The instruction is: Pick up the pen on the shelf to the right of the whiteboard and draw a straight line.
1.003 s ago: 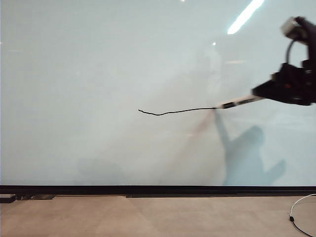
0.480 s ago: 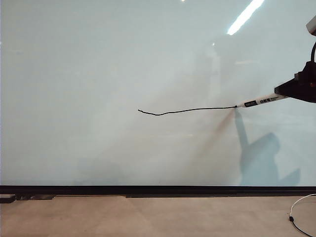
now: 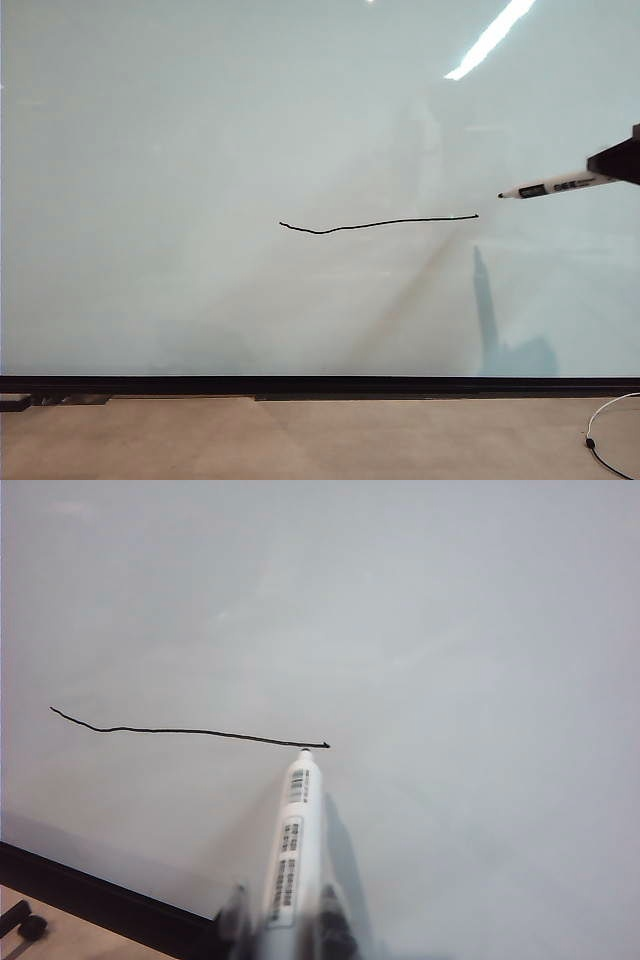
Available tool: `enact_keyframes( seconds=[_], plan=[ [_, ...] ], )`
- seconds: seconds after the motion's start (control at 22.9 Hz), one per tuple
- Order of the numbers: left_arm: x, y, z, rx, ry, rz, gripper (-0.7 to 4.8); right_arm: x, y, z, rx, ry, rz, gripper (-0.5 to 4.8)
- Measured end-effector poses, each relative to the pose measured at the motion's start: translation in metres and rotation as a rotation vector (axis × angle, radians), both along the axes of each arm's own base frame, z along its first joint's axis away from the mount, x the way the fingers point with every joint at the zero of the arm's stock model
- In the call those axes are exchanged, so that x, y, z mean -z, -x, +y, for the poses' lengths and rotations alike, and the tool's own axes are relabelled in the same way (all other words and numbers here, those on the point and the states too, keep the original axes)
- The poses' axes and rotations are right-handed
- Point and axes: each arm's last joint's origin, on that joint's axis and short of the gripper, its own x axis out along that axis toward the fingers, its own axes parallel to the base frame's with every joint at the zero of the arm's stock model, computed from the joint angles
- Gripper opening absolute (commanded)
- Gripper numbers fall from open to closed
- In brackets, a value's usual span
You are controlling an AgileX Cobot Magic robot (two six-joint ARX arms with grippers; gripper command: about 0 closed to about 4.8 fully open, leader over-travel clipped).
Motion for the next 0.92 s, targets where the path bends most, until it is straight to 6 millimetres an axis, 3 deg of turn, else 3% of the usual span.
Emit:
enact_keyframes(
  seconds=[0.48, 0.92],
  plan=[
    [0.0, 0.0, 0.0, 0.0, 0.0, 0.0, -0.05, -0.018, 0.027, -0.005, 0.206, 0.073, 0.02, -0.06],
    [0.0, 0.0, 0.0, 0.0, 0.0, 0.0, -0.05, -0.016, 0.058, -0.009, 0.339, 0.11, 0.001, -0.06]
  ],
)
